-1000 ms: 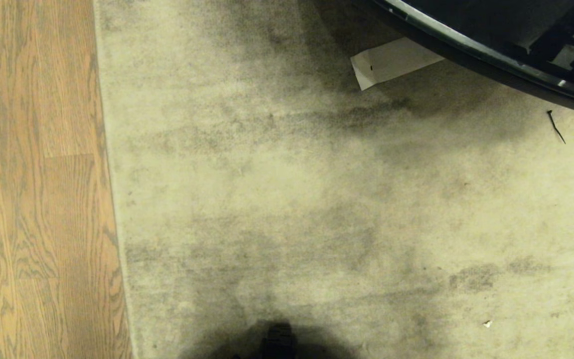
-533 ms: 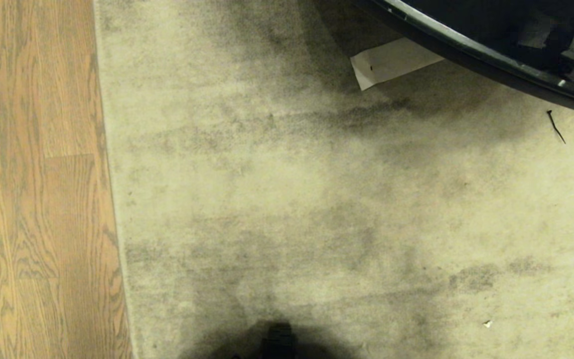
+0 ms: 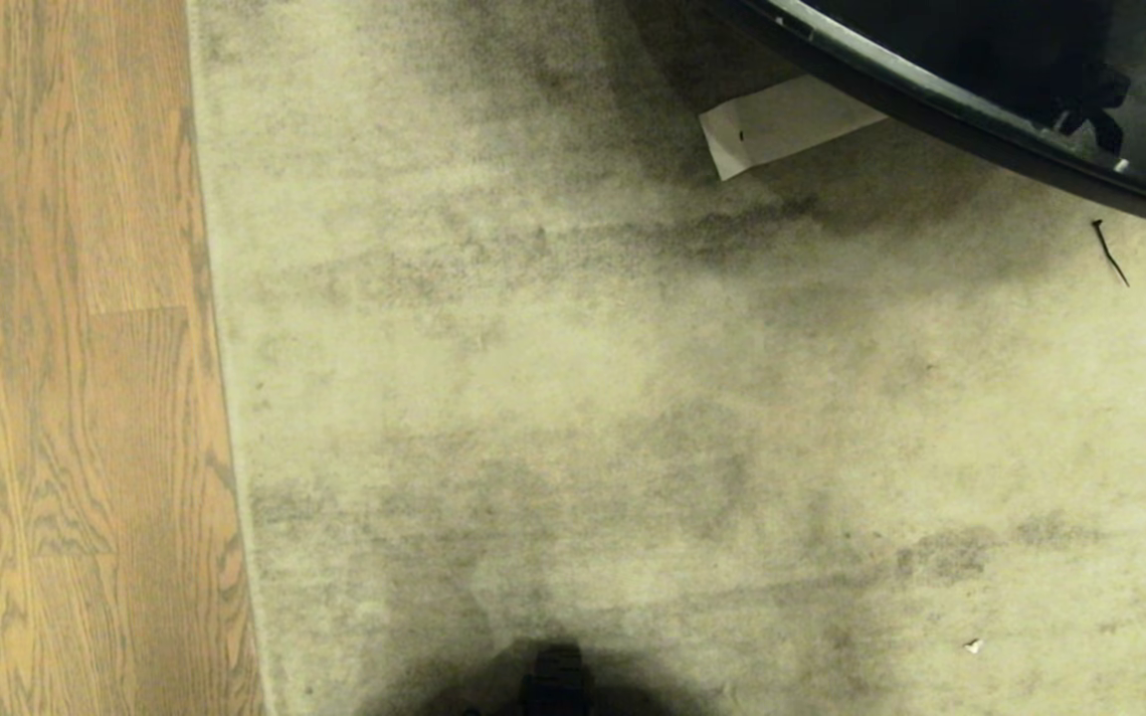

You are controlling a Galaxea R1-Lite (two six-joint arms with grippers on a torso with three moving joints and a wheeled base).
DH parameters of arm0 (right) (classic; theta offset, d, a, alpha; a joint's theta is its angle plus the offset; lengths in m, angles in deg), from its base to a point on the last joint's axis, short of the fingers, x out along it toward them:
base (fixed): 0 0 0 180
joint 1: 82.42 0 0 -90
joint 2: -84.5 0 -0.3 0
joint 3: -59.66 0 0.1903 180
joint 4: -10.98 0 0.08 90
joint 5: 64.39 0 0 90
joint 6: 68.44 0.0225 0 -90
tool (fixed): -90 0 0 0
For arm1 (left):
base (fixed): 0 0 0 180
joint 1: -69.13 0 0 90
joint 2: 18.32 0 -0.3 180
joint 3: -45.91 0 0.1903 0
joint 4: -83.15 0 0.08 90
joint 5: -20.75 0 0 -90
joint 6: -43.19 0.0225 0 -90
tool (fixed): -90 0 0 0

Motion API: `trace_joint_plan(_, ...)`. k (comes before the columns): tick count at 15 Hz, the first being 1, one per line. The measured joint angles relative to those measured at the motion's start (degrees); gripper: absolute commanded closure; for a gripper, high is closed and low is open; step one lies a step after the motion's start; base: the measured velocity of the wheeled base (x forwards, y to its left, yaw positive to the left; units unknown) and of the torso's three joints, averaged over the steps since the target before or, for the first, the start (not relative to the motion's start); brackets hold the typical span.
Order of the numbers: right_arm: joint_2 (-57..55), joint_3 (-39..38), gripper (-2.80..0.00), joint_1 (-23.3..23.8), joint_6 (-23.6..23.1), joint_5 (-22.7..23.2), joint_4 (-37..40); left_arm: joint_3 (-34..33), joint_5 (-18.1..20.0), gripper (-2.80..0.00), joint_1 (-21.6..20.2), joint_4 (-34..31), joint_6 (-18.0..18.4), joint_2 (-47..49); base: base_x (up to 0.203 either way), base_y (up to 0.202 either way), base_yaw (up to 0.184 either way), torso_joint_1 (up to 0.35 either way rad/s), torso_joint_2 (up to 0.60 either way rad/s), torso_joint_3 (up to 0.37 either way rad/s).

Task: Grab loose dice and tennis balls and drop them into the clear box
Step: Put the toys in the box

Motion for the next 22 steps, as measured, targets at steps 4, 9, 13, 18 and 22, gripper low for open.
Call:
trace_joint_plan(4, -1.62, 0.29, 0.00, 0.00, 8.15, 0.81, -5.66, 0.00, -0.01, 0.00, 0.00, -0.02, 0.02, 0.00, 0.000, 0.000, 0.000, 0.000, 0.00, 0.000)
trace_joint_plan(9, -2.06, 0.29, 0.00, 0.00, 11.85, 4.26, -5.44, 0.00, -0.01, 0.00, 0.00, -0.02, 0.01, 0.00, 0.000, 0.000, 0.000, 0.000, 0.00, 0.000)
trace_joint_plan(13, -2.19, 0.29, 0.00, 0.00, 17.52, 4.50, -5.74, 0.00, -0.01, 0.00, 0.00, 0.00, -0.01, 0.00, 0.000, 0.000, 0.000, 0.000, 0.00, 0.000)
trace_joint_plan(18, -2.85, 0.29, 0.00, 0.00, 22.51, 6.32, -7.30, 0.00, -0.01, 0.00, 0.00, -0.02, 0.01, 0.00, 0.000, 0.000, 0.000, 0.000, 0.00, 0.000)
trace_joint_plan(22, -3.73, 0.29, 0.00, 0.00, 26.46, 7.14, -9.66, 0.00, -0.01, 0.00, 0.00, -0.02, -0.02, 0.00, 0.000, 0.000, 0.000, 0.000, 0.00, 0.000)
